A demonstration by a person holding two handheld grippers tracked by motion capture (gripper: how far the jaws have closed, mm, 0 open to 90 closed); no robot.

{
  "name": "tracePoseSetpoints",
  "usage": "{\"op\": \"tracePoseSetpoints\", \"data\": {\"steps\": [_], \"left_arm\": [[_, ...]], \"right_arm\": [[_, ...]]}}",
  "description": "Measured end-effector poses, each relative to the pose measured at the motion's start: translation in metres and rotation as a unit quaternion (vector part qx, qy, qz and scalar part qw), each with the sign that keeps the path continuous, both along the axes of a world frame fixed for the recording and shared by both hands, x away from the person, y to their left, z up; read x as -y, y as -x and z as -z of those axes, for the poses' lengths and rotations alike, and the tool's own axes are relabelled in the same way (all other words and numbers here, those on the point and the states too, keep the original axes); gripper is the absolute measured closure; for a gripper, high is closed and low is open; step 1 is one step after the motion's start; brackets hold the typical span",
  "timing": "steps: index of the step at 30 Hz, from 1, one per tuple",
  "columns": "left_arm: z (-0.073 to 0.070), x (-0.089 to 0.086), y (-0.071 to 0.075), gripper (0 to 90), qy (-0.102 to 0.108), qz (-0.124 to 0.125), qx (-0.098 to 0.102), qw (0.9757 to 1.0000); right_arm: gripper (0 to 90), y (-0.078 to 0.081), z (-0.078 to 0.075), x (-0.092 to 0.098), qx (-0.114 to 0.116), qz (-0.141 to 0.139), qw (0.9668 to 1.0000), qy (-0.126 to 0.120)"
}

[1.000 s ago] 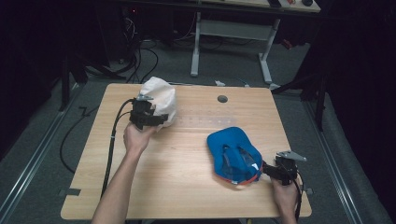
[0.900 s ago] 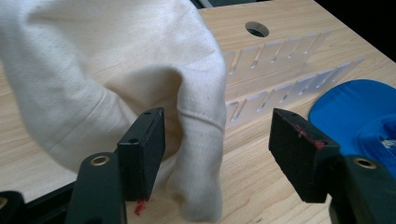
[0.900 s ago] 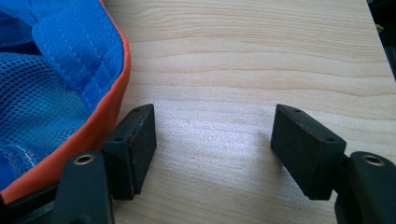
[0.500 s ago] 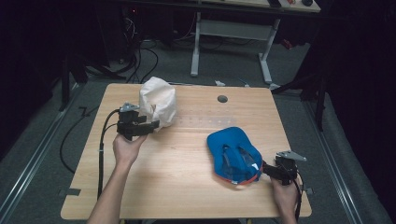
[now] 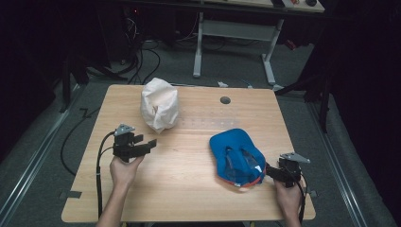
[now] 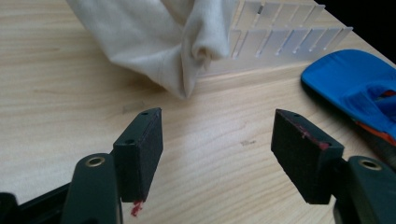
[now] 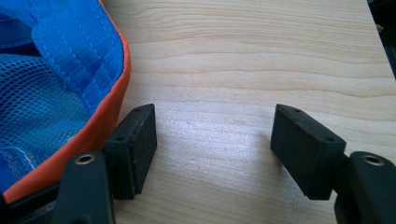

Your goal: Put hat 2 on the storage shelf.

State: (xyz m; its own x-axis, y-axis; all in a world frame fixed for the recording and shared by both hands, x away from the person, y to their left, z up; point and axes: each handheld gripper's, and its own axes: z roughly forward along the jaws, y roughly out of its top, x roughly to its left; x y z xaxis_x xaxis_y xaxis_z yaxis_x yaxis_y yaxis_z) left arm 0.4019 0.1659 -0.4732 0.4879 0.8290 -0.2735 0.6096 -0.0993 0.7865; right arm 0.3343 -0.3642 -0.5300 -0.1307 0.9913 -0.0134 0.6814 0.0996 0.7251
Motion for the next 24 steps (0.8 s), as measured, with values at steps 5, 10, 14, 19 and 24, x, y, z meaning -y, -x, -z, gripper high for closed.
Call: {"op": "tracePoseSetpoints", "data": {"steps": [5,10,14,19,24], "left_arm": [[0.014,0.003,0.012,33.4,-0.005,0.002,-0.004,1.0000],[0.029,0.009,0.018,33.1,-0.035,0.001,-0.010,0.9993],[0.039,0.011,0.022,32.8,-0.036,-0.004,-0.012,0.9993],[0.046,0.012,0.025,32.3,-0.053,-0.008,-0.007,0.9985],[0.053,0.016,0.029,31.6,-0.096,0.008,-0.002,0.9953]], "right_arm": [[31.8,0.000,0.000,0.000,0.000,0.000,1.0000,0.000],[32.2,0.000,0.000,0.000,0.001,-0.001,1.0000,0.000],[32.2,0.000,0.000,0.000,0.001,0.000,1.0000,0.000],[32.2,0.000,0.000,0.000,0.000,0.001,1.0000,-0.001],[32.7,0.000,0.000,-0.001,0.000,0.001,1.0000,-0.001]]}}
